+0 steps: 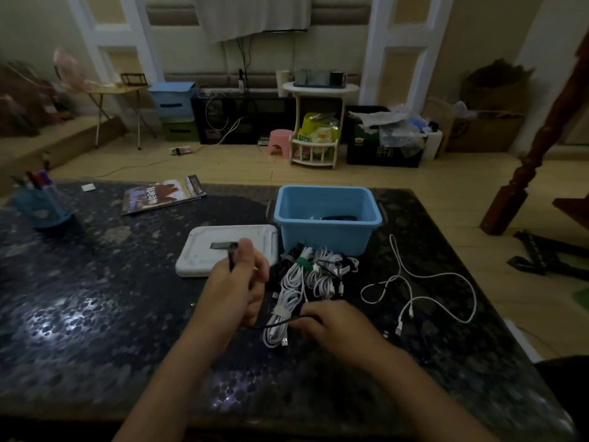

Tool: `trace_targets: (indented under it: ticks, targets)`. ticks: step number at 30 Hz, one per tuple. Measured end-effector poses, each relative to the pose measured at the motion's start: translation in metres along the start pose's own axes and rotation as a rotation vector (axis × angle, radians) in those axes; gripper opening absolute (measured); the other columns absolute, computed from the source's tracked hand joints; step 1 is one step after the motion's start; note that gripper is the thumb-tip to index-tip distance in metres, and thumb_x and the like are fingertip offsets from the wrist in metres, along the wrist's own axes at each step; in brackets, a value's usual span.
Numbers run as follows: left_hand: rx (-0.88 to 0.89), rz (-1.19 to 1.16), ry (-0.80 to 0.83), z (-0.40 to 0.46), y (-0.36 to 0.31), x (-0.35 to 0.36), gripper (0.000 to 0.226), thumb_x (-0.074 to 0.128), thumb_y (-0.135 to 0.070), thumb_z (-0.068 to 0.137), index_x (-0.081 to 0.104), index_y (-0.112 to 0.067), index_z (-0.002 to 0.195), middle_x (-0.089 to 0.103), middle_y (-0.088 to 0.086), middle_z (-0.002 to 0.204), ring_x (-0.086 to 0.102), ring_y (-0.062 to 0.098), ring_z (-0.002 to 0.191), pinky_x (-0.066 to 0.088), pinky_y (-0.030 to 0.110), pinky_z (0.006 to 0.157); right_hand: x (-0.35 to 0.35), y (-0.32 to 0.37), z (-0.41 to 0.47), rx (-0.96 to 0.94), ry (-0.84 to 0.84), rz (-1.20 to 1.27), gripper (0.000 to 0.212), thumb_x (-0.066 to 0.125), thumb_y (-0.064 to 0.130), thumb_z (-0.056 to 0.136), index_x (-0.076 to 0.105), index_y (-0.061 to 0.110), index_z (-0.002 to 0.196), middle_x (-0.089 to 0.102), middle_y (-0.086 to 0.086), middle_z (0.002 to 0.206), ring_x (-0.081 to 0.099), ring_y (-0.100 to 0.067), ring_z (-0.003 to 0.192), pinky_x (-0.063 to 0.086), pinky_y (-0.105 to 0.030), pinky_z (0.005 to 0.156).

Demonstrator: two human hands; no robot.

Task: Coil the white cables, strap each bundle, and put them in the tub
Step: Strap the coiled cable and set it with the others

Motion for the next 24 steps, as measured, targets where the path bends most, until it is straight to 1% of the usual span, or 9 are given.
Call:
trace_targets:
  ticks: [3,6,7,9,11,14,17,21,24]
  targets:
    - [0.141,0.51,-0.006,-0.001,0.007,0.0,0.064,0.028,-0.07,0.086,0.063,-0.017,0.08,0.042,-0.006,0.05,0.038,0.01,0.043,0.029,0.028,0.047,-0.019,-0.004,0.001,-0.025,0.023,0.117,0.034,0.066,0.042,0.093,0.055,0.033,0.062,0.057,0.007,0.065,0.056,-0.011,0.064,0.046,-0.034,0.064]
    - [0.216,0.871,0.03,0.0,0.014,0.001,0.084,0.014,-0.082,0.079,0.068,-0.02,0.09,0.062,-0.003,0.072,0.058,0.009,0.068,0.047,0.037,0.067,-0.021,-0.003,0.0,-0.046,0.123,0.19,0.031,0.064,0.03,0.094,0.06,0.038,0.063,0.059,0.014,0.066,0.053,0.001,0.063,0.044,-0.02,0.063]
    - [0.23,0.966,0.046,0.001,0.016,0.001,0.09,0.009,-0.084,0.078,0.068,-0.017,0.094,0.063,-0.001,0.08,0.059,0.011,0.076,0.049,0.04,0.074,-0.023,-0.006,0.001,-0.034,0.107,0.169,0.029,0.063,0.027,0.093,0.061,0.037,0.066,0.061,0.016,0.069,0.055,0.002,0.066,0.046,-0.02,0.066]
    - [0.238,1.07,0.041,0.003,0.017,-0.001,0.089,0.008,-0.081,0.077,0.067,-0.016,0.095,0.065,0.0,0.084,0.06,0.013,0.079,0.05,0.042,0.079,-0.035,-0.017,0.004,0.009,-0.023,0.129,0.025,0.062,0.025,0.093,0.062,0.035,0.069,0.064,0.015,0.073,0.058,0.001,0.071,0.05,-0.027,0.073]
    - [0.23,1.05,0.003,0.004,0.016,-0.004,0.084,0.011,-0.079,0.077,0.067,-0.017,0.09,0.067,-0.001,0.081,0.061,0.013,0.077,0.051,0.042,0.078,-0.051,-0.025,0.005,0.043,-0.192,0.209,0.025,0.062,0.026,0.095,0.062,0.031,0.071,0.064,0.015,0.071,0.058,0.0,0.069,0.05,-0.03,0.071]
    - [0.231,1.076,0.005,0.0,0.013,0.004,0.067,0.014,-0.077,0.079,0.053,-0.023,0.071,0.062,0.0,0.07,0.057,0.013,0.067,0.047,0.037,0.067,-0.063,-0.012,0.002,-0.012,-0.351,0.498,0.023,0.059,0.021,0.099,0.063,0.025,0.077,0.059,0.018,0.059,0.053,0.002,0.054,0.041,-0.02,0.056]
    - [0.244,1.126,0.04,0.001,0.017,0.015,0.064,0.012,-0.077,0.08,0.046,-0.024,0.069,0.057,-0.002,0.069,0.053,0.015,0.068,0.042,0.038,0.063,-0.056,0.01,0.001,-0.062,-0.351,0.709,0.02,0.054,0.017,0.102,0.062,0.02,0.085,0.056,0.019,0.054,0.05,0.002,0.047,0.039,-0.019,0.051]
    - [0.386,0.984,-0.117,0.003,0.012,0.014,0.05,0.025,-0.066,0.089,0.041,-0.025,0.065,0.046,-0.006,0.062,0.043,0.018,0.065,0.026,0.03,0.053,-0.054,0.01,0.004,0.018,-0.322,0.917,0.02,0.047,0.014,0.104,0.063,0.013,0.091,0.045,0.011,0.053,0.037,-0.004,0.044,0.029,-0.026,0.048]
    - [0.397,0.806,-0.241,0.002,0.003,0.007,0.044,0.042,-0.046,0.099,0.053,-0.019,0.066,0.05,0.007,0.07,0.05,0.019,0.062,0.033,0.023,0.05,-0.056,0.005,0.005,0.024,-0.339,0.875,0.027,0.044,0.012,0.104,0.064,0.013,0.086,0.042,0.006,0.055,0.036,-0.008,0.046,0.032,-0.031,0.05]
Point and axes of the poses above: each hand's wrist, its own z-axis towards the middle knuckle, its own x-axis out of the palm, y = z × x, the point moved 5 cm from there along z, towards the middle knuckle
